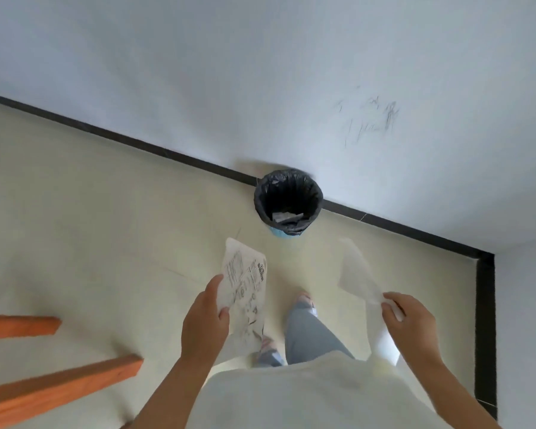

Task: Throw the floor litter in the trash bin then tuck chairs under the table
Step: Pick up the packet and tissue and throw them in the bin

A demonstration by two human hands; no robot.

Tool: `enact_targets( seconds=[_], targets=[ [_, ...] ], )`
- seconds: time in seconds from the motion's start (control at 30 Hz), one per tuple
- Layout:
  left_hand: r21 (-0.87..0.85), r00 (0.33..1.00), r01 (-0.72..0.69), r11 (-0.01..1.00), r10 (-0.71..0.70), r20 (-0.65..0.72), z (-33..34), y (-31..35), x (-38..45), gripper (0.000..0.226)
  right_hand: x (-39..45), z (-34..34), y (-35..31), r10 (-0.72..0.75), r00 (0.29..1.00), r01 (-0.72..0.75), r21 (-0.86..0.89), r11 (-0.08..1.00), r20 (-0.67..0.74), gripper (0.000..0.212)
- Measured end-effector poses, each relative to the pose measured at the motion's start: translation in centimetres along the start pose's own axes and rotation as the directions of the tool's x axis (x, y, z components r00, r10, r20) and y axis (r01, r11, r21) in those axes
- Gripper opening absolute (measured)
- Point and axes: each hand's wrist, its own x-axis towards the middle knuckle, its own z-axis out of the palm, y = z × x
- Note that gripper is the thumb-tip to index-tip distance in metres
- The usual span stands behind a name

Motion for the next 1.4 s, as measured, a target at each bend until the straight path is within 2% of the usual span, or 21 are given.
enact_targets(
  seconds=[0.13, 0.27, 0.4, 0.47, 0.6, 0.7, 0.77, 0.9, 1.03, 1.13, 1.2, 1.27, 1.33, 1.4],
  targets=[
    [-0.012, 1.000, 0.000, 1.000, 0.000, 0.006, -0.4, 2.3, 9.1, 0.053, 7.8, 1.9, -2.4, 0.042, 0.999, -0.042, -0.014, 0.999, -0.020, 0.017],
    [-0.019, 0.998, -0.046, 0.999, 0.047, 0.051, 1.1, 6.1, 17.6, 0.054, 16.5, 5.4, -5.8, -0.009, 0.999, 0.013, -0.063, 0.998, 0.052, 0.015],
    [-0.032, 0.992, -0.068, 0.997, 0.071, 0.106, 3.0, 9.7, 25.6, 0.053, 25.0, 9.7, -9.1, -0.123, 0.986, 0.135, -0.106, 0.985, 0.110, 0.017],
    [-0.026, 0.988, -0.066, 0.997, 0.069, 0.135, 3.8, 10.5, 29.5, 0.052, 28.7, 11.9, -10.2, -0.122, 0.983, 0.136, -0.094, 0.986, 0.137, 0.018],
    [-0.012, 0.987, -0.040, 0.999, 0.042, 0.152, 6.8, 10.1, 37.4, 0.050, 35.6, 17.2, -10.5, -0.029, 0.985, 0.034, -0.030, 0.999, 0.171, 0.017],
    [-0.039, 0.980, -0.028, 0.999, 0.035, 0.193, 11.5, 8.4, 43.2, 0.053, 39.7, 23.0, -8.6, 0.018, 0.979, -0.016, -0.012, 1.000, 0.202, 0.018],
    [-0.051, 0.971, -0.031, 0.998, 0.043, 0.237, 15.4, 7.0, 46.6, 0.055, 42.2, 26.9, -6.4, 0.092, 0.973, -0.101, 0.029, 0.994, 0.212, 0.020],
    [-0.101, 0.966, -0.027, 0.994, 0.052, 0.253, 23.0, 4.3, 51.6, 0.055, 46.2, 34.5, -2.0, 0.313, 0.924, -0.348, 0.149, 0.925, 0.220, 0.022],
    [-0.115, 0.962, -0.015, 0.993, 0.046, 0.270, 29.7, 0.8, 55.1, 0.058, 49.0, 41.4, 2.3, 0.420, 0.874, -0.476, 0.258, 0.841, 0.244, 0.022],
    [-0.057, 0.951, -0.061, 0.996, 0.076, 0.301, 33.3, -1.7, 56.6, 0.057, 49.9, 46.0, 5.0, 0.448, 0.850, -0.511, 0.226, 0.829, 0.277, 0.022],
    [-0.005, 0.938, -0.107, 0.994, 0.102, 0.332, 35.2, -3.2, 57.6, 0.060, 50.4, 48.6, 6.6, 0.411, 0.868, -0.459, 0.134, 0.878, 0.278, 0.026],
    [0.041, 0.908, -0.145, 0.989, 0.116, 0.403, 37.1, -4.3, 58.4, 0.066, 50.7, 51.1, 8.6, 0.330, 0.872, -0.315, -0.100, 0.944, 0.363, 0.031],
    [0.064, 0.868, -0.148, 0.987, 0.099, 0.487, 38.8, -4.9, 59.1, 0.070, 51.0, 53.1, 10.2, 0.311, 0.774, -0.124, -0.349, 0.929, 0.552, 0.037],
    [0.094, 0.836, -0.129, 0.987, 0.057, 0.545, 39.9, -5.1, 59.7, 0.070, 51.0, 54.6, 11.0, 0.294, 0.685, -0.027, -0.381, 0.924, 0.667, 0.041]
  ],
)
